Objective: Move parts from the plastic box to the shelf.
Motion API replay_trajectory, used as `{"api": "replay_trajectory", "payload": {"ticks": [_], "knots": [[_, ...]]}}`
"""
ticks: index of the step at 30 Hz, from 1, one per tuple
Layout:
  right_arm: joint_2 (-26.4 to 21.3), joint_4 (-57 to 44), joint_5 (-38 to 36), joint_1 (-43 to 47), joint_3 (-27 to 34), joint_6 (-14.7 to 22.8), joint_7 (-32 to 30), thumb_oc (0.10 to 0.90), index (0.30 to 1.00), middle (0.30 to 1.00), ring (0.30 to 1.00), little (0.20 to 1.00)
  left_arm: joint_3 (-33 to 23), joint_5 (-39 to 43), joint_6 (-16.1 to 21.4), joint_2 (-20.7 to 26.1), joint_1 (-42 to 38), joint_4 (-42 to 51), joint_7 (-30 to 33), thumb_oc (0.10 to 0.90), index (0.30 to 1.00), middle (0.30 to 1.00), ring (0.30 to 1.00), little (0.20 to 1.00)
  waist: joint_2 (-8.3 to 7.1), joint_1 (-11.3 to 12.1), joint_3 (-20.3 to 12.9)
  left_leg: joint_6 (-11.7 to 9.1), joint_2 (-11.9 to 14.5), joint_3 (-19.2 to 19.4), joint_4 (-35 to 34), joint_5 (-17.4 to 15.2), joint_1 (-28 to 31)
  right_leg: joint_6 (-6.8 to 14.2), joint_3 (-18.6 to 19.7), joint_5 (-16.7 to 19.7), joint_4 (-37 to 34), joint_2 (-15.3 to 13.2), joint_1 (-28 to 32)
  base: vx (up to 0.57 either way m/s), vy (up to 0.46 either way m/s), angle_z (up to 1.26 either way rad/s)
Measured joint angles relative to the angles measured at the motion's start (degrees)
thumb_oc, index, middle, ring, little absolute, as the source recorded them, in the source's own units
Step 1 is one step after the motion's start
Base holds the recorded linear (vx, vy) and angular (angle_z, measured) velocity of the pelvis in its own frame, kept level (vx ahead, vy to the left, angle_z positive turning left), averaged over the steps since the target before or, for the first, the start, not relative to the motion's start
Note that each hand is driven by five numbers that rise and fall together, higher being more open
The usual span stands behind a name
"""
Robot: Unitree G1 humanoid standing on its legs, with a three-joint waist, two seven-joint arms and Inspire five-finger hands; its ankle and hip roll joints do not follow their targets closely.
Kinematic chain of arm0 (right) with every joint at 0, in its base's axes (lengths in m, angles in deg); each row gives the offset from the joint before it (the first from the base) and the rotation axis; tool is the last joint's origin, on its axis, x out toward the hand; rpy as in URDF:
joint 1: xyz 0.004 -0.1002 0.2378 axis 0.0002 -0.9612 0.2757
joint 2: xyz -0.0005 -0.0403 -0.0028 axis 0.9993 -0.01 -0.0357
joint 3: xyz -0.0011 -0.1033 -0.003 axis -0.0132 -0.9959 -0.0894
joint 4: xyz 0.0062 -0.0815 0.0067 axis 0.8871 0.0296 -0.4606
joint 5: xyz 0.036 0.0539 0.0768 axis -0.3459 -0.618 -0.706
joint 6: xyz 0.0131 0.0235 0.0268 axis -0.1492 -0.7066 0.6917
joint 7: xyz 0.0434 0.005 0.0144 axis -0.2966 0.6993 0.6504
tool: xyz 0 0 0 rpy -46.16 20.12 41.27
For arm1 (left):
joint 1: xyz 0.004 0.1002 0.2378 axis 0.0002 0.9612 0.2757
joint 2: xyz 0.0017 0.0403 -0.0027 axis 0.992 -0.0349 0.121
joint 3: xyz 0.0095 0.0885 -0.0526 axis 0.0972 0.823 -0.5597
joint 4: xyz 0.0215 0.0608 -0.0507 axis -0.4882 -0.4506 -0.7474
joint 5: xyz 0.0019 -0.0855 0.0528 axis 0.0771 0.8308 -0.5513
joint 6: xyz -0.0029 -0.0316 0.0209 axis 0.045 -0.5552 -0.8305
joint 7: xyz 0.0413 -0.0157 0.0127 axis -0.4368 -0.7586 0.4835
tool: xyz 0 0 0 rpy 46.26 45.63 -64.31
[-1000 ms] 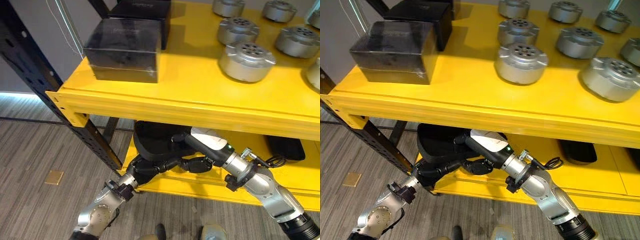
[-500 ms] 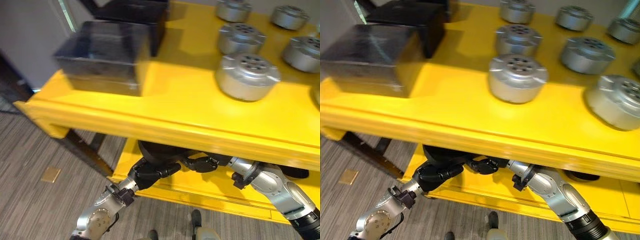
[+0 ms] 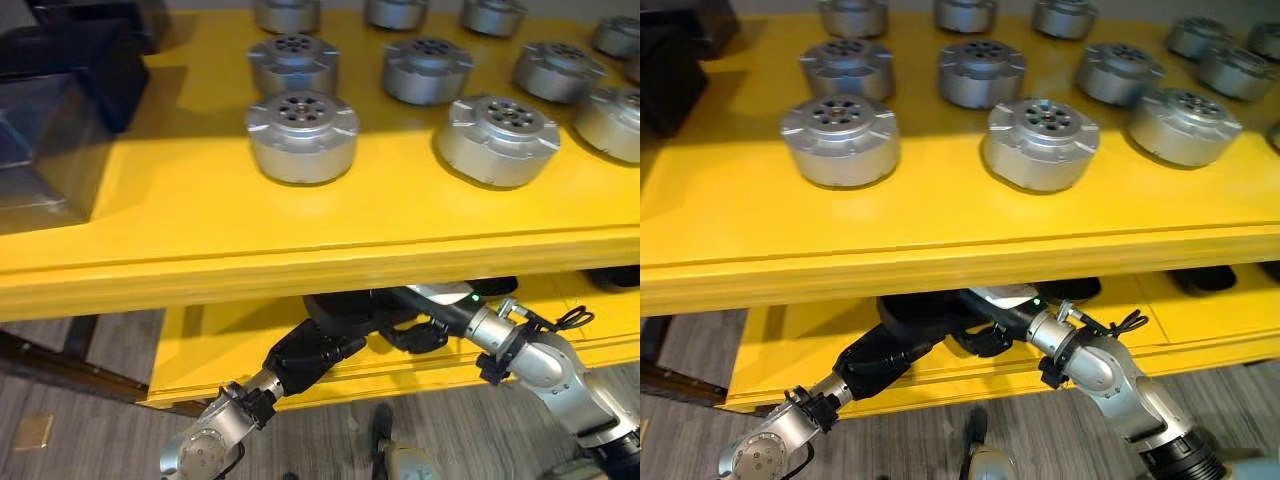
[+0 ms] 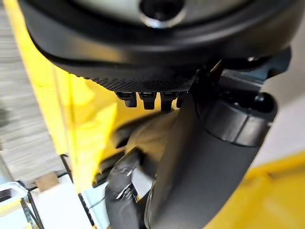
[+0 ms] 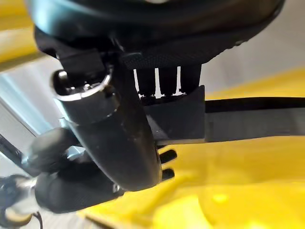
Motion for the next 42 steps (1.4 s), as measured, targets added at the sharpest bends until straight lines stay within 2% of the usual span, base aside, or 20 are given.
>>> {"api": "replay_trajectory", "payload": {"ticks": [1, 3, 4, 5, 6, 7, 8, 9, 10, 12, 14, 16, 17, 21, 22, 26, 28, 30, 39, 42], "knots": [[0.4, 0.1, 0.0, -0.7, 0.2, -0.5, -0.2, 0.400, 0.300, 0.300, 0.300, 0.300, -0.1, 0.2, 0.0, 0.3, 0.3, -0.3, 0.0, 0.900, 1.000, 1.000, 1.000, 1.000, -0.26, 1.0, 0.1, -0.4, 0.5, -1.4, 0.3, 0.0, -1.1, 1.1, 4.7, -0.1, 0.8, 0.1, 2.0, -0.25, -0.349, 0.87], [0.8, 1.1, 0.0, -2.7, 1.7, -1.1, -0.7, 0.400, 0.300, 0.300, 0.300, 0.300, -0.2, 0.3, 0.0, 0.1, 0.2, -0.9, 0.0, 0.900, 1.000, 1.000, 1.000, 1.000, 1.63, 0.5, 2.0, -2.1, 3.5, -6.4, 0.7, 2.3, -2.5, 0.8, 7.8, -2.0, 5.6, 3.4, 1.2, -0.31, -0.386, 1.04], [0.1, 1.9, -0.1, -2.8, 1.9, -0.9, -0.8, 0.400, 0.300, 0.300, 0.300, 0.300, -0.6, 0.9, 0.1, 0.3, 0.8, -0.7, -0.2, 0.900, 1.000, 1.000, 1.000, 1.000, 2.44, 1.5, 2.6, -2.6, 4.5, -7.7, 1.5, 2.8, -3.3, -0.2, 7.7, -5.6, 9.2, 4.7, -0.5, -0.41, -0.365, 0.76], [-1.2, 1.8, -0.2, -2.8, 2.0, -1.0, -0.9, 0.400, 0.300, 0.300, 0.300, 0.300, -2.3, 2.8, 0.2, 0.8, 2.3, 0.6, -0.3, 0.900, 1.000, 1.000, 1.000, 1.000, 1.52, 2.3, 2.6, -3.7, 4.4, -9.3, 1.9, 3.5, -4.7, -2.3, 7.3, -8.2, 8.1, 6.6, -0.7, -0.41, -0.333, 0.65], [-2.5, 1.5, -1.2, -2.1, 2.1, -1.7, -0.9, 0.400, 0.300, 0.300, 0.300, 0.300, -3.5, 4.8, 0.4, 0.9, 2.8, 1.1, -0.2, 0.900, 1.000, 1.000, 1.000, 1.000, 0.76, 3.3, 2.8, -4.4, 3.7, -11.0, 3.2, 3.9, -6.3, -5.2, 4.2, -11.3, 6.9, 5.7, -0.8, -0.45, -0.369, 0.50], [-2.7, 1.9, -2.7, 2.3, 2.2, -4.6, -1.0, 0.400, 0.300, 0.300, 0.300, 0.300, -5.3, 7.7, 2.4, -1.0, 2.2, 1.1, 0.9, 0.900, 1.000, 1.000, 1.000, 1.000, 2.49, 5.3, 3.8, -3.8, 5.5, -13.2, 7.0, 6.9, -12.5, -6.4, 3.4, -10.2, 3.8, 7.7, -2.4, -0.32, -0.284, 0.42], [-2.2, 2.4, -4.2, 5.2, 1.7, -6.9, -1.1, 0.400, 0.300, 0.300, 0.300, 0.300, -6.5, 9.1, 2.6, -3.1, 1.9, 1.1, 1.5, 0.900, 1.000, 1.000, 1.000, 1.000, 4.10, 5.4, 4.7, -2.9, 6.9, -13.9, 5.2, 10.4, -13.8, -7.5, 2.1, -9.6, 3.5, 8.9, -3.0, -0.27, -0.254, 0.39], [-2.1, 2.5, -4.6, 5.9, 1.5, -7.9, -1.2, 0.400, 0.300, 0.300, 0.300, 0.300, -6.7, 9.1, 2.3, -4.7, 2.1, 1.1, 1.5, 0.900, 1.000, 1.000, 1.000, 1.000, 4.69, 5.4, 4.9, -2.7, 7.8, -13.8, 3.4, 12.1, -13.3, -8.1, 1.3, -10.5, 3.5, 9.5, -3.2, -0.21, -0.149, 0.52], [-1.9, 2.5, -5.1, 5.8, 1.6, -8.4, -1.2, 0.400, 0.300, 0.300, 0.300, 0.300, -6.8, 8.9, 1.6, -7.1, 3.0, 1.1, 1.5, 0.900, 1.000, 1.000, 1.000, 1.000, 4.97, 5.1, 5.2, -0.8, 9.0, -12.8, 1.3, 14.4, -13.0, -9.4, 0.1, -10.8, 3.8, 10.7, -3.3, -0.19, -0.102, 0.32], [-1.5, 2.5, -6.2, 5.0, 1.8, -8.4, -0.7, 0.400, 0.300, 0.300, 0.300, 0.300, -6.9, 7.9, -0.9, -8.2, 1.8, 0.1, 1.4, 0.900, 1.000, 1.000, 1.000, 1.000, 2.50, 4.1, 6.4, -0.7, 5.1, -9.0, 5.5, 8.6, -11.8, -10.8, -0.3, -9.8, 2.0, 9.3, -3.5, -0.16, 0.042, 0.08], [-0.4, 2.5, -6.2, 4.3, 2.8, -8.4, 0.1, 0.400, 0.300, 0.300, 0.300, 0.300, -6.8, 6.7, -1.0, -8.1, 0.7, 0.4, 1.5, 0.900, 1.000, 1.000, 1.000, 1.000, 1.49, 2.0, 6.3, -0.2, 0.9, -9.0, 6.7, 2.2, -8.2, -10.7, 0.6, -4.9, -2.5, 8.8, -2.4, -0.06, 0.100, -0.19], [0.7, 2.4, -6.2, 2.5, 3.7, -8.4, -0.2, 0.400, 0.300, 0.300, 0.300, 0.300, -6.7, 6.7, -1.1, -8.4, -0.6, 0.7, 1.5, 0.900, 1.000, 1.000, 1.000, 1.000, 2.11, 0.7, 6.0, -0.4, 0.2, -8.7, 3.1, 0.2, -5.3, -9.3, 0.7, -2.9, -5.5, 9.1, -1.1, 0.04, 0.126, -0.12], [1.5, 2.5, -5.7, 2.2, 3.5, -8.9, -0.3, 0.400, 0.300, 0.300, 0.300, 0.300, -6.5, 6.4, -1.4, -8.3, -2.4, 0.5, 1.7, 0.900, 1.000, 1.000, 1.000, 1.000, 2.28, 0.1, 5.9, -2.0, 0.1, -8.6, 0.2, 0.9, -3.7, -8.5, 0.3, -1.7, -6.9, 9.1, 0.1, 0.05, 0.126, 0.12], [2.4, 2.5, -5.7, 2.1, 3.1, -9.0, -0.3, 0.400, 0.300, 0.300, 0.300, 0.300, -6.5, 6.4, -1.4, -8.0, -2.2, 0.7, 2.3, 0.900, 1.000, 1.000, 1.000, 1.000, 2.07, 0.6, 4.3, -1.5, -1.1, -8.8, -1.2, 1.5, -3.1, -7.3, 0.7, 0.9, -11.5, 8.6, 2.3, 0.05, 0.135, 0.07], [2.9, 2.5, -5.7, 2.1, 3.0, -8.9, -0.2, 0.400, 0.300, 0.300, 0.300, 0.300, -6.5, 6.4, -1.6, -7.0, -0.5, 0.8, 2.3, 0.900, 1.000, 1.000, 1.000, 1.000, 2.22, 1.5, 2.3, -1.0, -1.9, -8.5, -2.7, 2.0, -1.9, -6.9, 0.7, 3.0, -14.9, 8.3, 4.0, 0.03, 0.074, -0.02], [2.9, 2.5, -5.4, 2.4, 1.3, -7.7, 0.6, 0.400, 0.300, 0.300, 0.300, 0.300, -6.7, 6.4, -2.7, -5.8, 2.3, 0.8, 2.3, 0.900, 1.000, 1.000, 1.000, 1.000, 2.03, 2.6, -0.2, -1.4, -2.6, -7.3, -5.4, 2.6, 0.5, -6.9, 0.9, 5.6, -19.5, 8.4, 7.0, 0.03, 0.080, -0.06], [2.8, 2.5, -3.2, 2.7, 0.4, -3.8, 1.1, 0.400, 0.300, 0.300, 0.300, 0.300, -6.5, 6.4, -2.9, -6.1, 2.4, 0.8, 2.3, 0.900, 1.000, 1.000, 1.000, 1.000, 1.65, 3.0, -0.4, -1.3, -2.7, -7.0, -5.5, 2.5, 0.9, -6.9, 1.1, 5.6, -19.5, 8.3, 7.4, 0.00, 0.031, -0.07], [2.7, 2.5, -3.2, 2.9, 0.3, -2.1, 1.7, 0.400, 0.300, 0.300, 0.300, 0.300, -6.5, 6.4, -2.9, -6.0, 2.4, 0.8, 2.4, 0.900, 1.000, 1.000, 1.000, 1.000, 1.18, 3.5, -0.7, -1.3, -2.7, -7.0, -5.5, 2.5, 0.9, -6.9, 1.1, 5.6, -19.6, 8.3, 7.4, 0.00, 0.000, 0.00], [2.0, 1.1, -3.1, 6.1, -1.4, -0.1, 4.3, 0.400, 0.300, 0.300, 0.300, 0.300, -6.3, 6.7, -2.8, -6.0, 5.4, 1.0, 2.3, 0.900, 1.000, 1.000, 1.000, 1.000, 0.14, 5.7, -1.3, -1.2, -2.7, -7.5, -5.7, 2.7, 0.7, -6.5, 0.7, 5.3, -19.6, 8.2, 7.6, -0.01, 0.002, 0.03], [2.0, 1.1, 0.0, 6.7, -1.4, 1.5, 4.4, 0.400, 0.300, 0.300, 0.300, 0.300, -6.3, 6.7, -2.8, -6.0, 5.9, 1.0, 2.3, 0.900, 1.000, 1.000, 1.000, 1.000, 0.15, 6.1, -1.3, -1.2, -2.7, -7.6, -5.7, 2.7, 0.7, -6.5, 0.5, 5.3, -19.6, 8.2, 7.6, 0.00, 0.000, 0.00]]}}
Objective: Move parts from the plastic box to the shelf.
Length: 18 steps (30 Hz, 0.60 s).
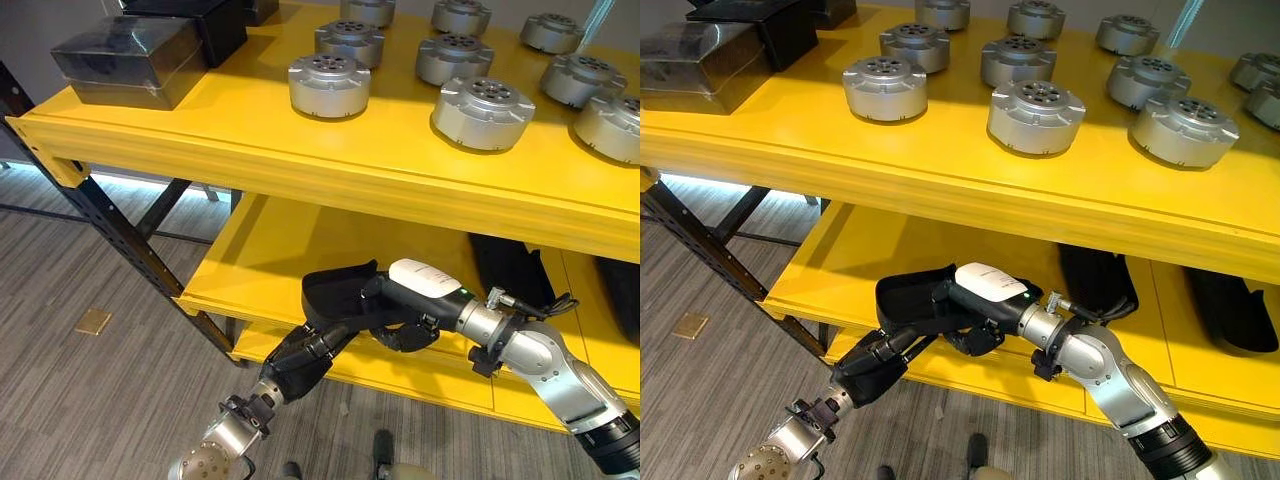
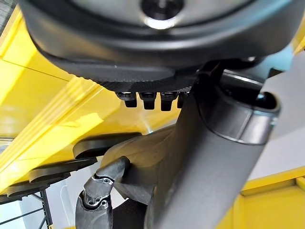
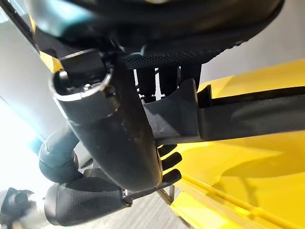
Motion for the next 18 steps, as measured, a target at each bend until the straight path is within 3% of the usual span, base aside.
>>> {"api": "replay_trajectory", "payload": {"ticks": [5, 9, 13, 14, 15, 18], "knots": [[-2.1, 0.2, 7.3, 4.1, -0.5, 6.8, 0.0, 0.400, 0.300, 0.300, 0.300, 0.300, 0.5, 0.0, -0.6, 0.3, 0.7, 0.0, 0.0, 0.900, 1.000, 1.000, 1.000, 1.000, 0.06, 0.7, 0.0, -0.2, 0.1, -1.3, 0.2, 0.2, -0.1, -0.2, -1.1, 0.1, 0.0, 0.0, 0.6, 0.01, -0.041, 0.13], [-5.6, 0.3, 9.2, 13.7, -4.8, 12.1, 0.6, 0.400, 0.300, 0.300, 0.300, 0.300, 1.7, 0.0, -1.1, 0.4, 0.7, -0.3, -1.1, 0.900, 1.000, 1.000, 1.000, 1.000, 0.18, 1.9, 0.0, -0.2, 0.2, -3.1, 0.7, 0.8, -1.3, -0.3, -2.7, -0.2, 0.0, -0.2, 0.5, -0.08, -0.054, 0.18], [-11.0, 0.7, 9.4, 21.5, -8.9, 15.2, -0.8, 0.400, 0.300, 0.300, 0.300, 0.300, 3.6, 0.0, -0.3, 1.9, -2.3, -2.3, -2.7, 0.900, 1.000, 1.000, 1.000, 1.000, 0.90, 3.9, 0.7, -0.1, 0.1, -5.3, 6.0, 0.3, -10.0, -0.5, -4.1, -0.1, 2.7, -0.6, -6.4, -0.22, -0.113, 0.28], [-13.6, 1.2, 10.9, 25.7, -11.4, 16.7, -2.9, 0.400, 0.300, 0.300, 0.300, 0.300, 4.2, -0.1, -0.1, 2.3, -3.9, -3.1, -2.9, 0.900, 1.000, 1.000, 1.000, 1.000, 2.05, 5.6, 5.2, -0.2, 0.6, -6.4, 8.9, 0.3, -13.4, -1.3, -5.1, -0.6, 5.4, -0.6, -9.0, -0.19, -0.270, 0.35], [-14.9, 1.2, 11.6, 27.5, -11.9, 17.6, -5.2, 0.400, 0.300, 0.300, 0.300, 0.300, 4.1, 0.0, 0.5, 2.5, -4.6, -3.0, -3.8, 0.900, 1.000, 1.000, 1.000, 1.000, 2.18, 6.0, 8.5, -0.7, 1.1, -7.6, 11.2, -0.4, -15.7, -1.3, -5.6, -2.4, 8.6, -0.6, -11.3, -0.15, -0.294, 0.33], [-16.8, 3.1, 12.5, 29.8, -13.0, 17.5, -7.9, 0.400, 0.300, 0.300, 0.300, 0.300, 3.4, -0.1, 0.5, 4.3, -6.1, -2.7, -3.8, 0.900, 1.000, 1.000, 1.000, 1.000, 0.56, 7.5, 14.1, -2.0, 3.9, -9.8, 15.3, -1.2, -19.9, -3.5, -7.4, -4.9, 13.8, 1.0, -14.9, -0.07, -0.286, 0.13]]}}
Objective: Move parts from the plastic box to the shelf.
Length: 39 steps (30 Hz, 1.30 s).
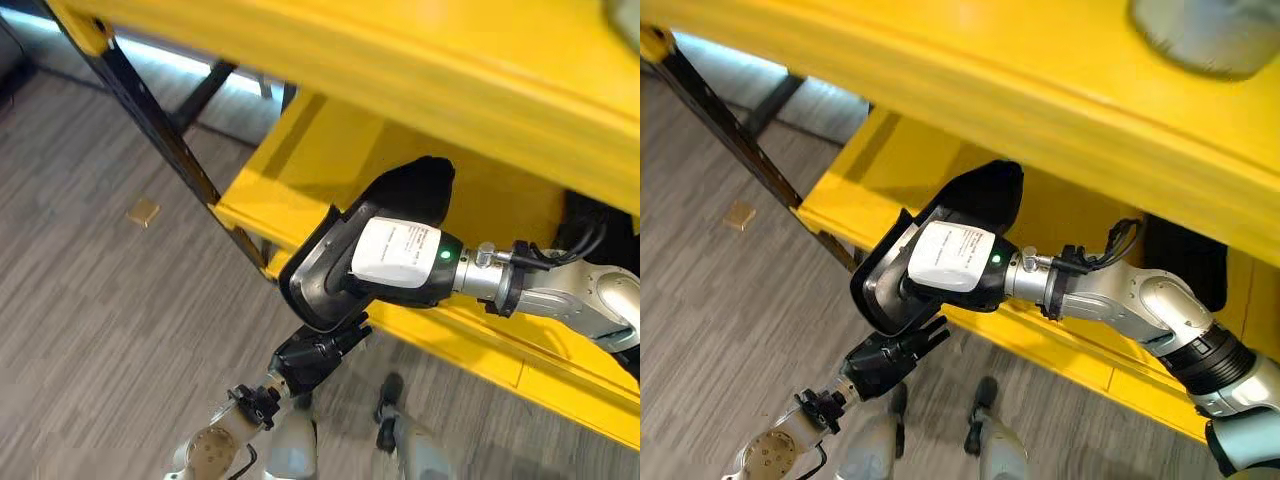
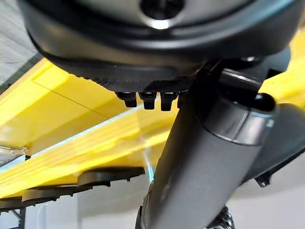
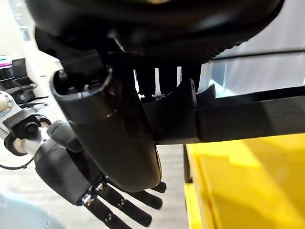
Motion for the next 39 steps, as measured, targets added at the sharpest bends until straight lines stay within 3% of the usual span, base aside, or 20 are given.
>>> {"api": "replay_trajectory", "payload": {"ticks": [1, 4, 6, 9, 15, 18, 30, 39], "knots": [[-1.0, 1.3, 0.0, 0.6, -0.4, -0.6, -1.0, 0.400, 0.300, 0.300, 0.300, 0.300, -0.6, 0.0, 0.0, 1.1, -0.2, 0.2, 0.0, 0.900, 1.000, 1.000, 1.000, 1.000, -1.08, 1.0, 1.4, -0.8, 1.3, -0.6, 1.5, -0.5, -1.6, -0.9, -0.3, -1.3, 2.2, 1.2, -2.0, -0.06, -0.352, 0.13], [-1.6, 6.1, 0.1, 0.7, -0.4, -1.6, -3.4, 0.400, 0.300, 0.300, 0.300, 0.300, -1.4, 0.0, 0.1, 2.3, -0.9, 0.3, 0.0, 0.900, 1.000, 1.000, 1.000, 1.000, -2.02, 1.2, 2.9, -1.7, 3.0, -2.5, 3.6, -1.1, -4.4, -2.5, -1.6, -3.7, 6.4, 2.3, -4.8, -0.05, -0.231, 0.09], [-2.2, 10.1, 0.1, 0.6, -0.5, -2.8, -5.8, 0.400, 0.300, 0.300, 0.300, 0.300, -2.3, -0.1, 0.2, 2.7, -0.8, 0.6, -0.5, 0.900, 1.000, 1.000, 1.000, 1.000, -2.32, 1.5, 3.7, -2.4, 4.1, -3.1, 4.6, -1.3, -5.6, -2.5, -2.0, -5.3, 9.3, 3.0, -6.7, -0.04, -0.218, 0.03], [-4.1, 14.5, 0.0, -0.3, -0.5, -5.1, -9.3, 0.400, 0.300, 0.300, 0.300, 0.300, -3.3, -0.3, 0.2, 3.4, -0.7, 0.9, -1.2, 0.900, 1.000, 1.000, 1.000, 1.000, -2.57, 1.9, 3.8, -3.2, 5.5, -4.6, 6.5, -2.1, -7.7, -4.0, -3.1, -7.4, 12.4, 3.9, -8.6, -0.02, -0.188, 0.06], [-5.7, 16.1, -0.3, -1.4, 0.7, -8.4, -12.4, 0.400, 0.300, 0.300, 0.300, 0.300, -4.9, -0.5, -0.4, 4.8, 0.1, 1.4, -1.3, 0.900, 1.000, 1.000, 1.000, 1.000, -2.85, 1.3, 4.0, -2.9, 8.3, -7.1, 10.3, -4.6, -9.1, -6.0, -4.4, -10.6, 15.3, 6.5, -8.8, -0.02, -0.161, 0.00], [-5.7, 16.2, -1.2, -2.8, 0.8, -10.3, -12.3, 0.400, 0.300, 0.300, 0.300, 0.300, -4.8, -0.5, -0.5, 4.8, -0.2, 1.4, -1.3, 0.900, 1.000, 1.000, 1.000, 1.000, -2.87, 0.7, 4.0, -3.2, 8.2, -7.2, 11.2, -5.4, -9.3, -6.1, -4.2, -10.8, 15.8, 6.4, -9.0, 0.01, -0.111, -0.03], [-6.0, 18.3, -1.2, 1.6, 0.8, -9.8, -10.3, 0.400, 0.300, 0.300, 0.300, 0.300, -5.0, -0.4, -2.2, 7.2, -0.9, 1.5, -1.3, 0.900, 1.000, 1.000, 1.000, 1.000, -2.87, 1.2, 4.0, -4.2, 7.5, -7.2, 14.4, -7.0, -11.3, -5.5, -3.8, -11.2, 17.5, 5.4, -9.9, 0.02, -0.029, 0.00], [-5.9, 18.2, 0.0, 8.5, -4.3, -11.6, -9.4, 0.400, 0.300, 0.300, 0.300, 0.300, -5.0, -0.4, -3.1, 7.1, -1.4, 1.4, -1.3, 0.900, 1.000, 1.000, 1.000, 1.000, -2.82, 2.6, 4.0, -3.8, 6.5, -6.7, 15.2, -7.7, -11.1, -5.4, -3.5, -11.3, 18.4, 4.3, -10.0, 0.01, -0.002, 0.01]]}}
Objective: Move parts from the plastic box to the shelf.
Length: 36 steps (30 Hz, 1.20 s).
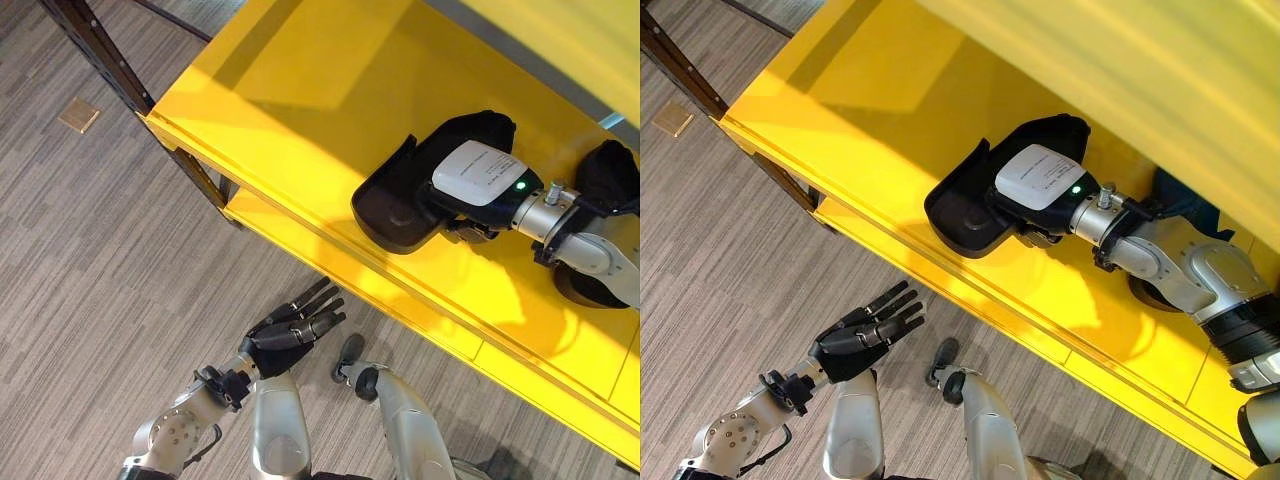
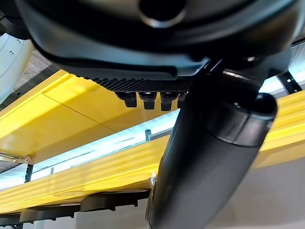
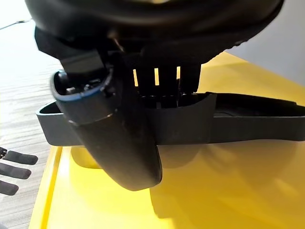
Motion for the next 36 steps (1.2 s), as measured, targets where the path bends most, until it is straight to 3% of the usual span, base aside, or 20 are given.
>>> {"api": "replay_trajectory", "payload": {"ticks": [3, 5, 6, 7, 12, 18, 21, 25, 28, 36], "knots": [[0.2, 0.9, 0.0, 0.8, -0.3, -1.1, 0.1, 0.400, 0.300, 0.300, 0.300, 0.300, -0.1, 0.0, -1.0, 0.0, 0.0, 0.0, 0.0, 0.900, 1.000, 1.000, 1.000, 1.000, 0.00, 1.1, 0.0, 0.0, -0.6, -0.1, 0.2, 0.0, 0.0, 0.0, 0.0, 0.0, 0.4, -0.7, 0.0, 0.02, -0.039, 0.05], [0.3, 9.4, 0.1, 5.3, -3.6, -1.2, 0.1, 0.400, 0.300, 0.300, 0.300, 0.300, -0.2, 0.0, -1.9, 0.9, 0.2, 1.7, 0.0, 0.900, 1.000, 1.000, 1.000, 1.000, 0.00, 1.9, 0.0, 0.0, -0.6, -0.4, 0.8, 0.0, -0.2, 0.1, -0.1, -0.1, 0.8, -0.7, -0.2, 0.01, -0.022, 0.00], [-0.3, 11.3, 0.1, 6.7, -3.9, -3.7, 0.1, 0.724, 0.753, 0.753, 0.753, 0.753, 0.0, 0.1, -2.2, 2.2, 0.3, 1.7, 0.0, 0.900, 1.000, 1.000, 1.000, 1.000, 0.01, 1.6, 0.0, 0.0, -0.7, -0.5, 1.0, 0.0, -0.9, 0.5, -0.1, -0.3, 0.9, -0.8, -0.7, 0.00, 0.000, 0.00], [-0.4, 11.5, 0.1, 6.6, -3.9, -4.7, 0.0, 0.900, 1.000, 1.000, 1.000, 1.000, -0.2, 0.1, -2.2, 2.5, 0.5, 1.6, 0.0, 0.900, 1.000, 1.000, 1.000, 1.000, 0.02, 1.5, 0.0, 0.0, -0.7, -0.4, 1.1, 0.0, -1.0, 0.5, 0.0, -0.3, 1.0, -0.8, -1.0, 0.00, 0.000, 0.00], [-0.4, 11.3, 0.1, 6.4, -3.9, -8.2, 0.1, 0.900, 1.000, 1.000, 1.000, 1.000, -0.1, 0.1, -2.2, 2.2, 0.9, 1.7, 0.0, 0.900, 1.000, 1.000, 1.000, 1.000, 0.18, 1.3, 0.1, 0.0, -0.6, -0.2, 1.0, 0.0, -1.1, 0.2, 0.2, -0.1, 1.2, -0.8, -1.3, -0.01, 0.015, -0.02], [-0.2, 11.2, 2.3, 4.4, -2.5, -16.8, 1.6, 0.900, 1.000, 1.000, 1.000, 1.000, 0.0, 0.1, -2.1, 2.1, 0.6, 1.7, 0.0, 0.900, 1.000, 1.000, 1.000, 1.000, 0.35, 1.1, 0.0, 0.0, -0.8, 0.5, 0.9, 0.0, -0.7, -0.1, 0.8, 0.1, 1.3, -0.9, -1.3, -0.02, 0.039, -0.03], [-0.1, 13.4, 2.3, 4.4, -1.9, -20.2, 2.1, 0.900, 1.000, 1.000, 1.000, 1.000, 0.0, 0.2, -2.1, 2.1, 0.6, 1.7, 0.0, 0.900, 1.000, 1.000, 1.000, 1.000, 1.25, 0.7, 0.0, 0.0, -1.2, 0.7, 0.8, 0.0, -0.6, 0.0, 1.0, 0.2, 1.3, -1.3, -1.3, -0.03, 0.063, 0.00], [-0.1, 12.4, 4.5, 4.3, -0.5, -15.6, 2.3, 0.900, 1.000, 1.000, 1.000, 1.000, 0.1, 0.2, -2.1, 1.5, 0.7, 1.8, 0.0, 0.900, 1.000, 1.000, 1.000, 1.000, 2.17, -0.2, 0.0, 0.1, -1.6, 1.9, 0.6, 0.0, 0.2, 0.1, 2.2, 0.5, 1.4, -1.7, -1.3, -0.03, 0.064, -0.10], [-0.1, 10.5, 4.7, 4.0, -0.5, -14.3, 2.7, 0.900, 1.000, 1.000, 1.000, 1.000, 0.1, 0.5, -2.0, 1.2, 0.4, 1.8, 0.0, 0.900, 1.000, 1.000, 1.000, 1.000, 2.42, -0.7, 0.0, 0.3, -1.7, 2.3, 0.6, -0.1, 0.3, 0.1, 2.3, 0.7, 1.3, -1.8, -1.4, -0.02, 0.021, -0.04], [-0.1, 10.6, 6.4, 4.0, -0.5, -15.5, 0.0, 0.900, 1.000, 1.000, 1.000, 1.000, 0.1, 0.5, -1.9, -0.2, 0.2, 1.8, 0.0, 0.900, 1.000, 1.000, 1.000, 1.000, 2.48, -0.6, 0.0, 0.2, -1.8, 2.3, 0.0, 0.2, 1.0, -0.1, 2.4, 0.9, 1.2, -1.8, -1.3, -0.01, 0.015, 0.00]]}}
